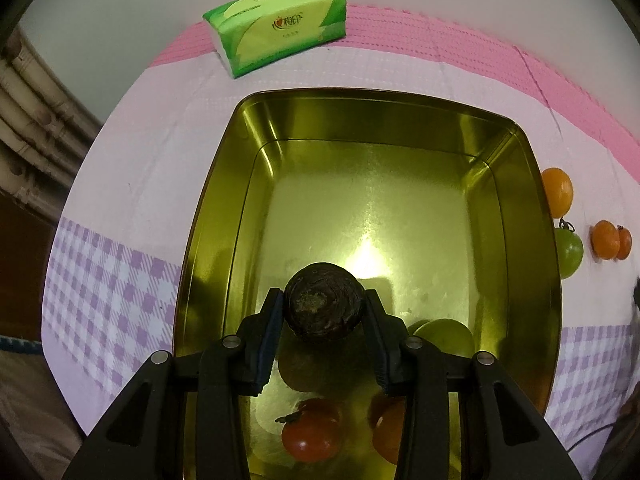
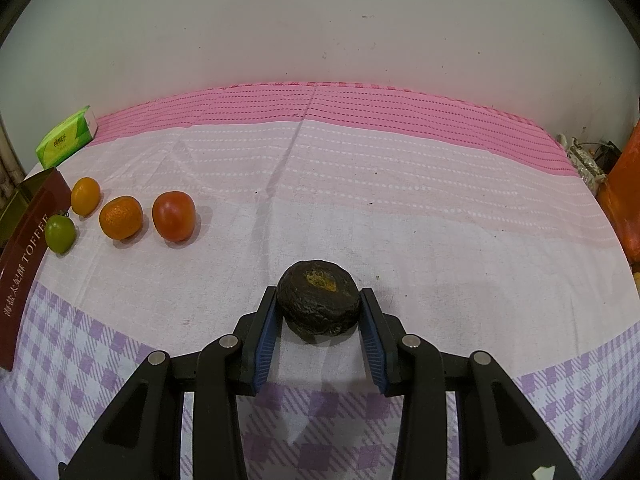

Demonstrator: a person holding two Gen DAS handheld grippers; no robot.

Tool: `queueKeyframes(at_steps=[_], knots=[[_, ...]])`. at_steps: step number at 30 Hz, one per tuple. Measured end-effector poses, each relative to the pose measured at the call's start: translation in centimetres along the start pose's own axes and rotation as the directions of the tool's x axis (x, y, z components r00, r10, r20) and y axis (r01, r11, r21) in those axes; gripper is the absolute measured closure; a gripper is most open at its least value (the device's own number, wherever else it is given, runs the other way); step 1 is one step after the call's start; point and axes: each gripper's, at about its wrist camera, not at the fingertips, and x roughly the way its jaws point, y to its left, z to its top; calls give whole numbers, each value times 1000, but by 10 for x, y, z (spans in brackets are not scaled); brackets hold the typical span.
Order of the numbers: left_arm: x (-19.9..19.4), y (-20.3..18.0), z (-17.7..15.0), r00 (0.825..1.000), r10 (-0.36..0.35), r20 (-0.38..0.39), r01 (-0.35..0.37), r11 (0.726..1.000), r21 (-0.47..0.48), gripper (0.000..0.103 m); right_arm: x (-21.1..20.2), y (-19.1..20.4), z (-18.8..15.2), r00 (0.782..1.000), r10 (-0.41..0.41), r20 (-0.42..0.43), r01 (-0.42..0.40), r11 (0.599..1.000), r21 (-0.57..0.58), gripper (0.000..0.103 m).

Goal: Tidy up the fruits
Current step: 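Lower the dark fruit into the tray and open the left gripper while the right holds its fruit, then lower the dark brown fruit into the gold tray and open the right gripper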

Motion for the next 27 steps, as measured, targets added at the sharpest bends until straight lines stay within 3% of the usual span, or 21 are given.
queueKeyframes(at_steps=[3,5,19,23,27], knots=[[-3,-2,-1,1000,0,3,0,1000,2,55,1,0,0,1000,-2,0,2,1000,-2,66],[-9,-3,-3,1000,9,24,-9,1000,2,41,1,0,0,1000,0,0,0,1000,-1,66],[-72,18,-38,985,-41,169,44,999,-16,34,1,-1,0,1000,10,-5,-10,1000,-3,67],[-86,30,-53,972,3,234,4,1000,-28,34,-6,-1,6,1000,14,-11,-14,1000,6,68],[-94,40,-68,957,65,282,-49,997,-63,34,-27,12,20,997,81,10,-81,997,17,68]])
